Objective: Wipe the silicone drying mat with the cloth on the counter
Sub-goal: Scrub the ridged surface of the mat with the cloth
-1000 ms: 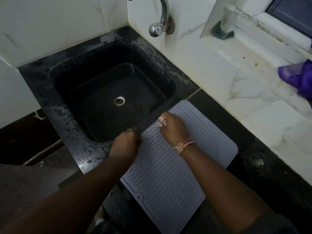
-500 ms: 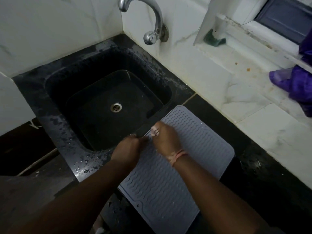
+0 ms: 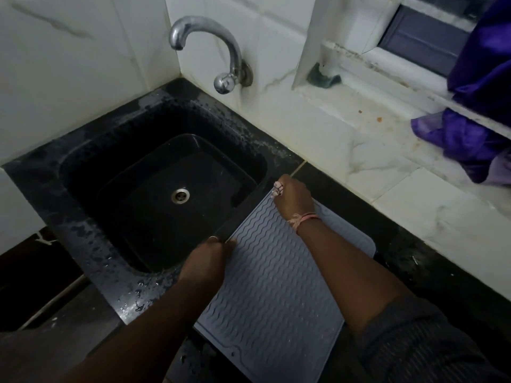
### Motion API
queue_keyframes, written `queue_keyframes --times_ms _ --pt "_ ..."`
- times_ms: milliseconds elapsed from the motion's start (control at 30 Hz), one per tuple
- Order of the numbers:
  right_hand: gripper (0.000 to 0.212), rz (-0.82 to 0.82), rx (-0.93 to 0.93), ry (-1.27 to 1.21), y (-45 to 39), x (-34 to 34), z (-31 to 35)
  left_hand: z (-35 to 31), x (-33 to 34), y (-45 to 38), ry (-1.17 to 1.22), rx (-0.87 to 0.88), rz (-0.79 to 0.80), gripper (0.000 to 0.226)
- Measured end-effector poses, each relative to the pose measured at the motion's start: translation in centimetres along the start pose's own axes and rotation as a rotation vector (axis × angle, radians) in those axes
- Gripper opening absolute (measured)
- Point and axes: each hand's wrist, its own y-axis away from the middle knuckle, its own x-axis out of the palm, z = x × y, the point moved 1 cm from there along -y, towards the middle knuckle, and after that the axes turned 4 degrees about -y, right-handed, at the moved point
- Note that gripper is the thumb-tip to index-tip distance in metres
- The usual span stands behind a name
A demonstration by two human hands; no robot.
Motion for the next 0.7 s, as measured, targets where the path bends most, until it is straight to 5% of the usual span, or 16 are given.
queue_keyframes --times_ms 133,300,400,467,533,700 --pt "0.017 -0.073 0.144 -0.112 -0.7 -0.7 -0.9 0.4 -0.1 -0.2 -0.059 0.047 0.003 0.035" --pt "0.017 -0.178 0.573 -0.897 2.0 -2.9 -1.7 1.1 0.2 -0.7 -0.227 0.170 0.012 0.050" --pt "0.030 -0.092 0.706 -1.213 5.6 -3.1 -1.8 1.0 0.0 -1.1 -0.165 0.164 -0.037 0.043" --pt "0.029 -0.074 0.697 -1.085 7.7 -2.7 -1.6 0.7 -0.3 -1.7 -0.101 0.211 -0.092 0.037" --pt "0.026 -0.139 0.617 -0.698 9.4 -2.3 -1.2 0.1 -0.4 -2.8 -0.052 0.294 -0.138 0.035" --pt "0.068 -0.154 0.469 -0.042 12.2 0.3 1.6 -2.4 0.0 -6.9 -0.066 0.423 -0.178 0.041"
